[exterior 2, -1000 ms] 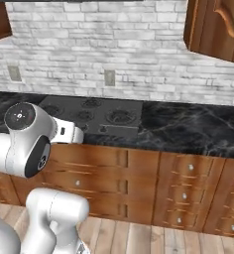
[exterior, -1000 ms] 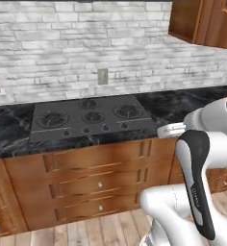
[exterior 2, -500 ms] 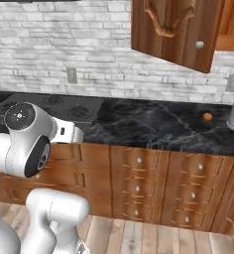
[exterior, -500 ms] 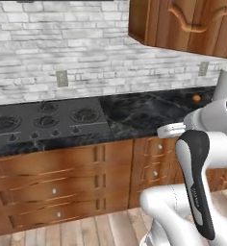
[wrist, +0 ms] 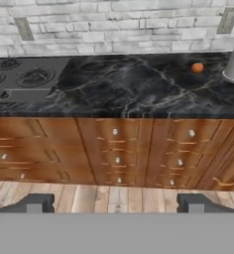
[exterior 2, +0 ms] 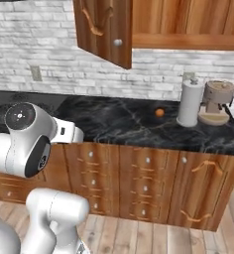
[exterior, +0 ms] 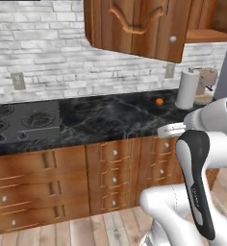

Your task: Close all open cabinet doors.

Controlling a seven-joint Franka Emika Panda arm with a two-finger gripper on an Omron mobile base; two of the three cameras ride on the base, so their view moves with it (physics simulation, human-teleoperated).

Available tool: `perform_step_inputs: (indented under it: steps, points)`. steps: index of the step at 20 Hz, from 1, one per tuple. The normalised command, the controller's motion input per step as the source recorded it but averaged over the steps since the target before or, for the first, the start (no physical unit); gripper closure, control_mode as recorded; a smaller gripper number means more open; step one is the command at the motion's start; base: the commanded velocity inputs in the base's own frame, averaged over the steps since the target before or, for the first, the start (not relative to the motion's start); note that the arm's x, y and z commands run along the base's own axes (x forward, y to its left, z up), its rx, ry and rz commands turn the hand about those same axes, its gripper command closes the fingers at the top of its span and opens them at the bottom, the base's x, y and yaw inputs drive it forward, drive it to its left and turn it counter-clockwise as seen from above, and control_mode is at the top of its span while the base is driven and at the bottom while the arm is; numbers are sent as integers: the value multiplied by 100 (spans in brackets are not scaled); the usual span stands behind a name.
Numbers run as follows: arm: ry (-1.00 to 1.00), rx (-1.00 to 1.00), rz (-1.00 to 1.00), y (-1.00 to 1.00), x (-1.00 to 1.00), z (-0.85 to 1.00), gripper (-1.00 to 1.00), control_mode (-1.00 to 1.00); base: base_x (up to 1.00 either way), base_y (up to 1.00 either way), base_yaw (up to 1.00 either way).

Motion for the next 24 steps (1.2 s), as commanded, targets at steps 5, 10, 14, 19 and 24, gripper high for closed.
perform_step_inputs:
  steps: [5,10,14,19,24]
  points:
    - [0,0,0,0,0,0,-100,100,-21,-88,0]
    - [0,0,0,0,0,0,-100,100,-9,-81,0]
    - [0,0,0,0,0,0,-100,100,6,-49,0]
    - [0,0,0,0,0,0,-100,100,37,-24,0]
    - [0,0,0,0,0,0,-100,100,48,-34,0]
